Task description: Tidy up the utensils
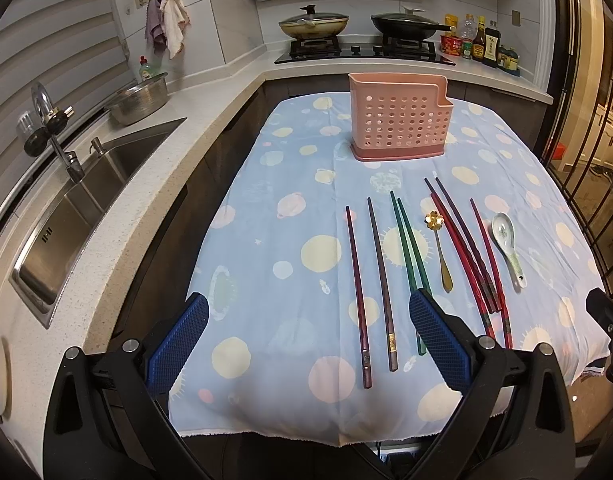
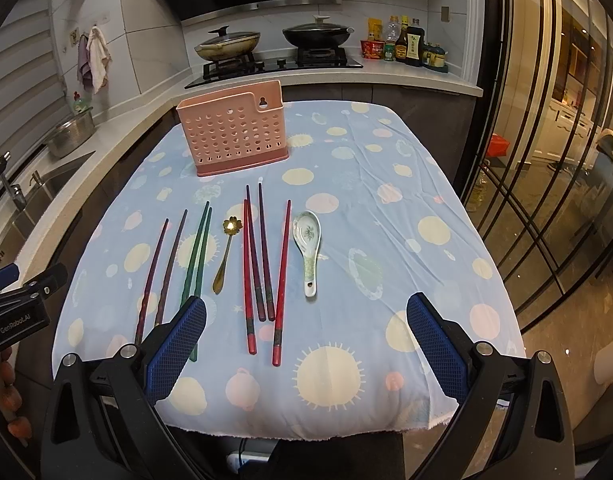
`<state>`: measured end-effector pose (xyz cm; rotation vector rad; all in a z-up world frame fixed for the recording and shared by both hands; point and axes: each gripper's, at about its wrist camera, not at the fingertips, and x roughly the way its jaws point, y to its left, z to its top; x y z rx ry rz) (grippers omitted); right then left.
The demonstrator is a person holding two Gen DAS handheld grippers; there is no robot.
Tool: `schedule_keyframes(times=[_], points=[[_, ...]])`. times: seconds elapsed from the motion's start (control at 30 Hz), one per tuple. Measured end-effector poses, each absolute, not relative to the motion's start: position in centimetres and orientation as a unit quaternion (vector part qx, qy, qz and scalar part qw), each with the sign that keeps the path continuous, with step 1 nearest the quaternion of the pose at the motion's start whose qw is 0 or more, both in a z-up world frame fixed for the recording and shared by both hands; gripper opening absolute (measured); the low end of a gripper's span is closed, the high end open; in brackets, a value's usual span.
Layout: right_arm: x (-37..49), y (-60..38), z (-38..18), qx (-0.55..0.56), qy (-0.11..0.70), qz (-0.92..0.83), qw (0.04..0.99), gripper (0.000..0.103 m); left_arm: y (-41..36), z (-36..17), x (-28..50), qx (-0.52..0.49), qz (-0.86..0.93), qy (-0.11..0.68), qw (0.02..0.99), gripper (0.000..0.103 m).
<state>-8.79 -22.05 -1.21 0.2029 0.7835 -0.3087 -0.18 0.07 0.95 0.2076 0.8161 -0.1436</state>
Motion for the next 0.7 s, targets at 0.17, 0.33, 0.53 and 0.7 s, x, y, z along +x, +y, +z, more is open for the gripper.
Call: schedule_keyframes(times=[0.17, 0.33, 0.53, 0.7], points=[[-8.8, -22.07, -1.25, 0.099, 0.38, -0.149, 0.908, 0.096, 0.12, 0.93, -0.17, 0.101, -0.071, 0.397, 0.91, 0.096], [-8.79, -22.05, -1.24, 0.099, 0.38, -0.149, 0.907, 0.096, 0.04, 0.87, -0.19, 0.102, -0.073, 0.399, 0.908, 0.096], [-8.58, -21.99, -1.7, 0.102, 0.384, -0.145, 0.906, 0.096, -0.03, 0.77, -0.16, 0.102, -0.081, 0.403, 0.906, 0.096], [-8.06, -21.58, -2.06, 0.099, 0.389, -0.136, 0.906, 0.096, -0.03, 0.57, 0.08, 0.101, -0.081, 0.408, 0.904, 0.096]])
